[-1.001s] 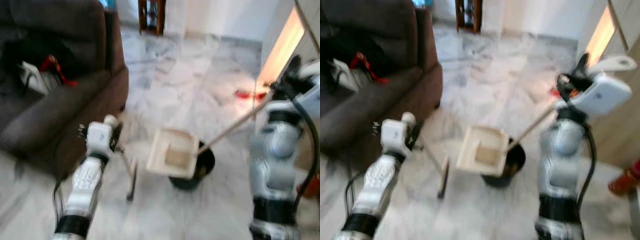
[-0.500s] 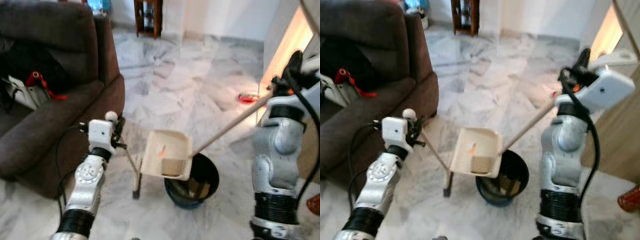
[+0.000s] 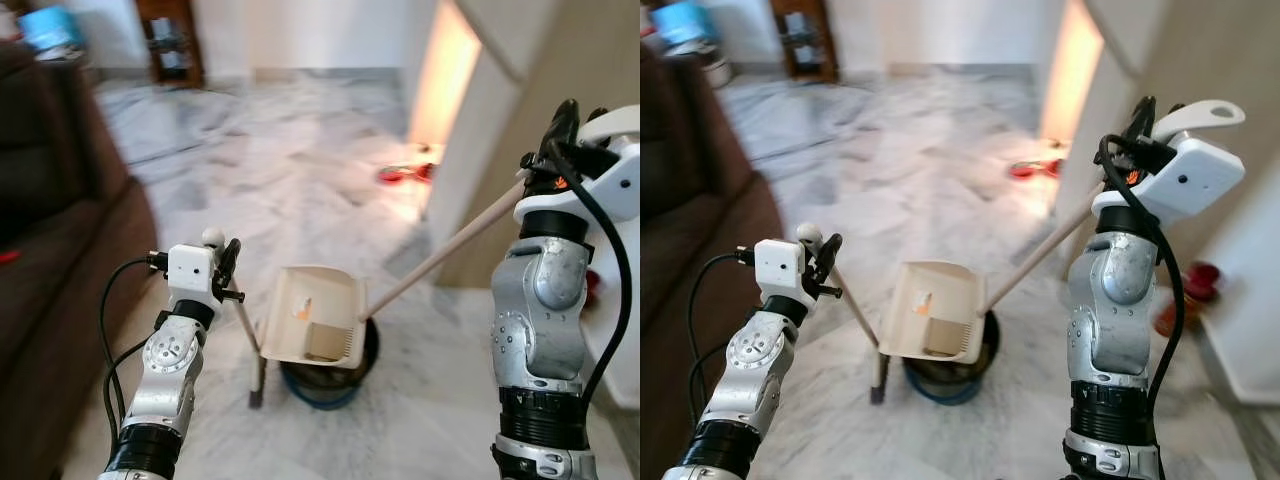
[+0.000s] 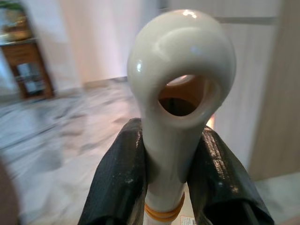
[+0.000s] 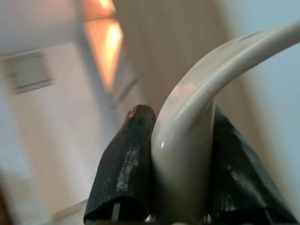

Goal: Sweep floor

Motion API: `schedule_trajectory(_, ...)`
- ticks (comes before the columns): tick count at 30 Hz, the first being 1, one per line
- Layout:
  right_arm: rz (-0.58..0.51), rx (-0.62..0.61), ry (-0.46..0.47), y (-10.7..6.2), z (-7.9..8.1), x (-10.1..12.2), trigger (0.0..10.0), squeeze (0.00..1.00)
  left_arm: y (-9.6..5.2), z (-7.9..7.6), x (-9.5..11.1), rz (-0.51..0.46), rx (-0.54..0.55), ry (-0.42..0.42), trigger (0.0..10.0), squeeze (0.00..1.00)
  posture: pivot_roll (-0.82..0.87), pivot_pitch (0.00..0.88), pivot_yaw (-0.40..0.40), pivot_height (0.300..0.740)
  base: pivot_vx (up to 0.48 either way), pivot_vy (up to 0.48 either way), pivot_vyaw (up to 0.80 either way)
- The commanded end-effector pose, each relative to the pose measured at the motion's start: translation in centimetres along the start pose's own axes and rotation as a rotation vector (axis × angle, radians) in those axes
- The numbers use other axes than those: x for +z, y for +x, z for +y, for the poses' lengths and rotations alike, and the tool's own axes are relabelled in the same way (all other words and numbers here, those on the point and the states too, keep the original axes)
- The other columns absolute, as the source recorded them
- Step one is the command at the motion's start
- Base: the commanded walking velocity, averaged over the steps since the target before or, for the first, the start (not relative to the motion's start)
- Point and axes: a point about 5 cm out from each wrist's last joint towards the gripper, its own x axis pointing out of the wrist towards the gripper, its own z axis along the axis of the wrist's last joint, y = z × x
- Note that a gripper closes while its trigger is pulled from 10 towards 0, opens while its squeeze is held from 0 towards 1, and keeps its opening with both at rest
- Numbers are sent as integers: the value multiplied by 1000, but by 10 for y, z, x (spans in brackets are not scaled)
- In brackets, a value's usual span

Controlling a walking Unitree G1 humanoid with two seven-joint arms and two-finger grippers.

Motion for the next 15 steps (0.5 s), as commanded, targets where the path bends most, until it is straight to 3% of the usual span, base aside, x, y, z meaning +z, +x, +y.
schedule_trajectory(1,-65,13,33,4,6,14,10000,0,4,1,14,-74,-3,15,10000,0,-35,37,25,740,0,0,-800)
schedule_trajectory(15,-55,51,42,2,13,12,10000,0,4,2,13,-67,0,22,10000,0,-30,38,23,740,0,0,0)
